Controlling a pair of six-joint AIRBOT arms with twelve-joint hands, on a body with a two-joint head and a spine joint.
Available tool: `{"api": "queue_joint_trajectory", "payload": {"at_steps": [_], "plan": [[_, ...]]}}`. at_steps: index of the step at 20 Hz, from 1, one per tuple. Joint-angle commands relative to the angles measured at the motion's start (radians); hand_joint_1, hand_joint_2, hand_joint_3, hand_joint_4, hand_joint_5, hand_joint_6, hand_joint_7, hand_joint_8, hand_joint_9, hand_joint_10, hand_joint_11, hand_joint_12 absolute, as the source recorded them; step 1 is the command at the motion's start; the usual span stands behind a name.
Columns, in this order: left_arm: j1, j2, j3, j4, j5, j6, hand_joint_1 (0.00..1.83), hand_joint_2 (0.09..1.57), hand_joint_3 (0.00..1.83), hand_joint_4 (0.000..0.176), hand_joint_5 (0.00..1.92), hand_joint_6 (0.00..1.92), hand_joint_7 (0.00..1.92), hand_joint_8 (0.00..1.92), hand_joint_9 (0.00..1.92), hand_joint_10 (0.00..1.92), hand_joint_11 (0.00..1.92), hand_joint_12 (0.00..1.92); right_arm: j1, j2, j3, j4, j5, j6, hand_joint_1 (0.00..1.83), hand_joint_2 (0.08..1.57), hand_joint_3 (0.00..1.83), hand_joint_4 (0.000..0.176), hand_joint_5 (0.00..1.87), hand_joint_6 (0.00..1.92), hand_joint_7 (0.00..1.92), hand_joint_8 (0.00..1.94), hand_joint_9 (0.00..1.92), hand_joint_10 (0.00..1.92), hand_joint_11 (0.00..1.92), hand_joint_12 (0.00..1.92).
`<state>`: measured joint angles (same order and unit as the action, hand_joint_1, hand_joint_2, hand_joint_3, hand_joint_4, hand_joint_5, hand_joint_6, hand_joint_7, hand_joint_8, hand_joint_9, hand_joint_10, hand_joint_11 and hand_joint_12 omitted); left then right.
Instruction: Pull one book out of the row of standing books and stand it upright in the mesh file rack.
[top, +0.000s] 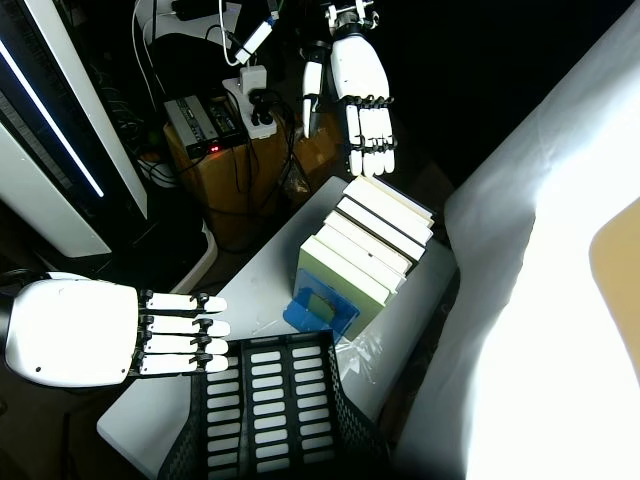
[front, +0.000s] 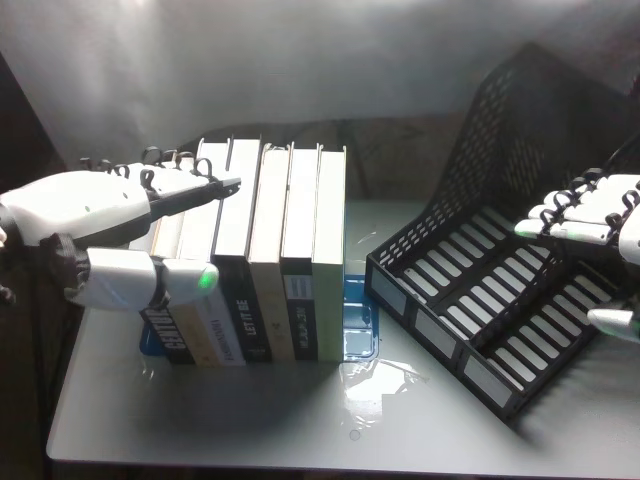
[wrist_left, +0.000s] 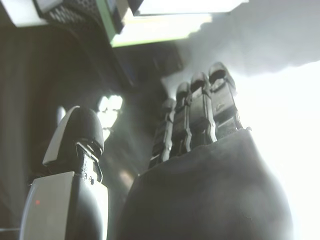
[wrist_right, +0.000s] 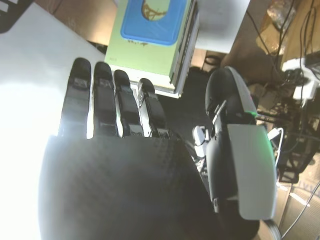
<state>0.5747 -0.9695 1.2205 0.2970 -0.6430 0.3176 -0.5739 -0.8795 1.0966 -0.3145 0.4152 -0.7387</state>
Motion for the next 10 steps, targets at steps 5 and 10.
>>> {"api": "queue_joint_trajectory", "payload": {"at_steps": [5,10], "plan": [[-0.054,-0.021,0.024,0.047,-0.015,-0.001,0.05,1.29,0.01,0.019,0.04,0.01,0.00,0.00,0.00,0.00,0.00,0.00,0.011,0.001,0.011,0.023,0.093,-0.007,0.26,1.39,0.00,0.000,0.00,0.00,0.00,0.00,0.00,0.00,0.00,0.00],[-0.148,-0.076,0.067,0.149,0.112,-0.001,0.00,1.21,0.00,0.040,0.26,0.05,0.00,0.00,0.00,0.00,0.00,0.00,0.010,-0.005,0.016,0.036,0.099,-0.007,0.25,1.39,0.00,0.000,0.00,0.00,0.00,0.00,0.00,0.00,0.00,0.00]]}}
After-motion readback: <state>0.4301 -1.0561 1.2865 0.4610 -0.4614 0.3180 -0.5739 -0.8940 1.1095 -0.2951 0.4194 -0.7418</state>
